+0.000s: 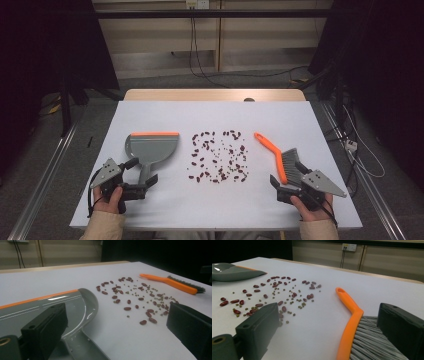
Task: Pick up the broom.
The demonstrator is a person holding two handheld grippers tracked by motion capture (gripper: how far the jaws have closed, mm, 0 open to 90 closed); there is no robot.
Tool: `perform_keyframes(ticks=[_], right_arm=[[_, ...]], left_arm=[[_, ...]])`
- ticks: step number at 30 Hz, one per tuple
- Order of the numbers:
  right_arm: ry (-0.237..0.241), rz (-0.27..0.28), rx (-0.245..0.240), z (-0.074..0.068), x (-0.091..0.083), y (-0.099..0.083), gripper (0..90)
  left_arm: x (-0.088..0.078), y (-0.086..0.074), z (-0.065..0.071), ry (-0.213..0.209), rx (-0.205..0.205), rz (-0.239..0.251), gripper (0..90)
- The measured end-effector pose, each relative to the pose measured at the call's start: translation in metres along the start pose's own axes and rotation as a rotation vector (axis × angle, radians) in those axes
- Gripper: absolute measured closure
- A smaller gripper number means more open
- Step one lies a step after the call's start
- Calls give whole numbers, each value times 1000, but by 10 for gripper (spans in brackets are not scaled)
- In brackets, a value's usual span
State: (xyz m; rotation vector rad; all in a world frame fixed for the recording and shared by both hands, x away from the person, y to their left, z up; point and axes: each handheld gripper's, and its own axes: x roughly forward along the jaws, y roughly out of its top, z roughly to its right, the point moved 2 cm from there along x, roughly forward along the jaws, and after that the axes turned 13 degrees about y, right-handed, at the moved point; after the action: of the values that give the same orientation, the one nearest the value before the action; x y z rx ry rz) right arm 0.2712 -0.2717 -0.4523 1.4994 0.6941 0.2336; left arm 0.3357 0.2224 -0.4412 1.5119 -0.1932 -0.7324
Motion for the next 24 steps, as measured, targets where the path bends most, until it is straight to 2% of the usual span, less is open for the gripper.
perform_keyframes(ticks=[11,16,19,24], right_arm=[[13,-2,-13,0,1,3,46],[24,2,-6,6,5,12,43],[37,-2,18,11,9,17,42],[8,-31,37,17,16,21,41]], left_arm=[[0,0,0,-5,-4,0,32],[-1,0,0,-8,-9,3,32],[-1,0,0,-11,-9,1,32],[-2,-1,0,-10,-13,-2,32]])
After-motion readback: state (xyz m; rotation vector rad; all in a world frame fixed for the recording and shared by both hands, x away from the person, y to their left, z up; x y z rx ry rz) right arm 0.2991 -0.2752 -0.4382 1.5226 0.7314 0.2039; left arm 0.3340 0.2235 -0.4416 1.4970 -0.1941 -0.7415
